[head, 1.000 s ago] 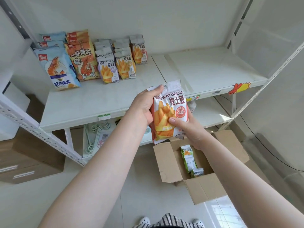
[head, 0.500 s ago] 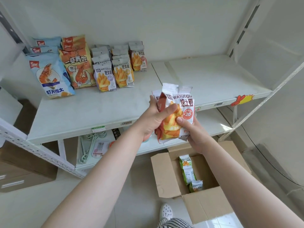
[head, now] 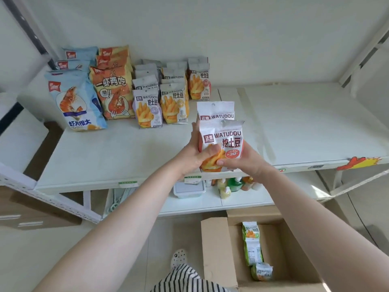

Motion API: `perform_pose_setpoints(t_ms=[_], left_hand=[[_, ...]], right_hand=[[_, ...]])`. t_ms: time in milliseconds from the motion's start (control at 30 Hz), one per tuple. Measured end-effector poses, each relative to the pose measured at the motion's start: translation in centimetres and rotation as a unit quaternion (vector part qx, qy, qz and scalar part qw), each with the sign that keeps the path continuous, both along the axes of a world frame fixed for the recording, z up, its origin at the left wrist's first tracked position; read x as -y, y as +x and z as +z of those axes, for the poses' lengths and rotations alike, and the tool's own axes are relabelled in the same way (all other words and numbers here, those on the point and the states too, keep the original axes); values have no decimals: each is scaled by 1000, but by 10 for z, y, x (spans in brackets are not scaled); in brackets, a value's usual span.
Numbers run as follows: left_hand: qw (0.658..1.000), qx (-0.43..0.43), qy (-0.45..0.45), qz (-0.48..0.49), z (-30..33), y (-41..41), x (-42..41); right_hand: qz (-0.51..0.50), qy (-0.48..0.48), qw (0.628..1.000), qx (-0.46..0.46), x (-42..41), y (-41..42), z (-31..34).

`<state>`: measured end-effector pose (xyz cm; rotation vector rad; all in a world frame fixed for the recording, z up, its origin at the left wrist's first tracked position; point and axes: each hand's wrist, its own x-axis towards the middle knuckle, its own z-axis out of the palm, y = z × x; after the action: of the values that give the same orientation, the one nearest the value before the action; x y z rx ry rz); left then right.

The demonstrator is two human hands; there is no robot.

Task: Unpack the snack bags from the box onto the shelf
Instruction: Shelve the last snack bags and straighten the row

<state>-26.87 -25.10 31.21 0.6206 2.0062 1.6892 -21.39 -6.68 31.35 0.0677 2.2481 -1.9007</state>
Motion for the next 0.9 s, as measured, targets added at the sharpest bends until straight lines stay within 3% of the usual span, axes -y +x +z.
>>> perform_pose_setpoints(t_ms=[133, 333, 500, 667, 900], left_hand=[[999, 18, 23, -18, -26, -34, -8], [997, 57, -15, -51, -80, -54, -9], [989, 57, -51, -130, -79, -79, 0], [986, 31, -102, -126, -86, -95, 5], [990, -32, -130, -49, -86, -103, -9]], right_hand=[[2, 19, 1000, -14, -8, -40, -27], [-9, 41, 998, 35, -7, -57, -87], [-42, 37, 997, 49, -11, -67, -94], [-72, 66, 994, 47, -8, -71, -93], [-156, 60, 986, 11, -4, -72, -95]])
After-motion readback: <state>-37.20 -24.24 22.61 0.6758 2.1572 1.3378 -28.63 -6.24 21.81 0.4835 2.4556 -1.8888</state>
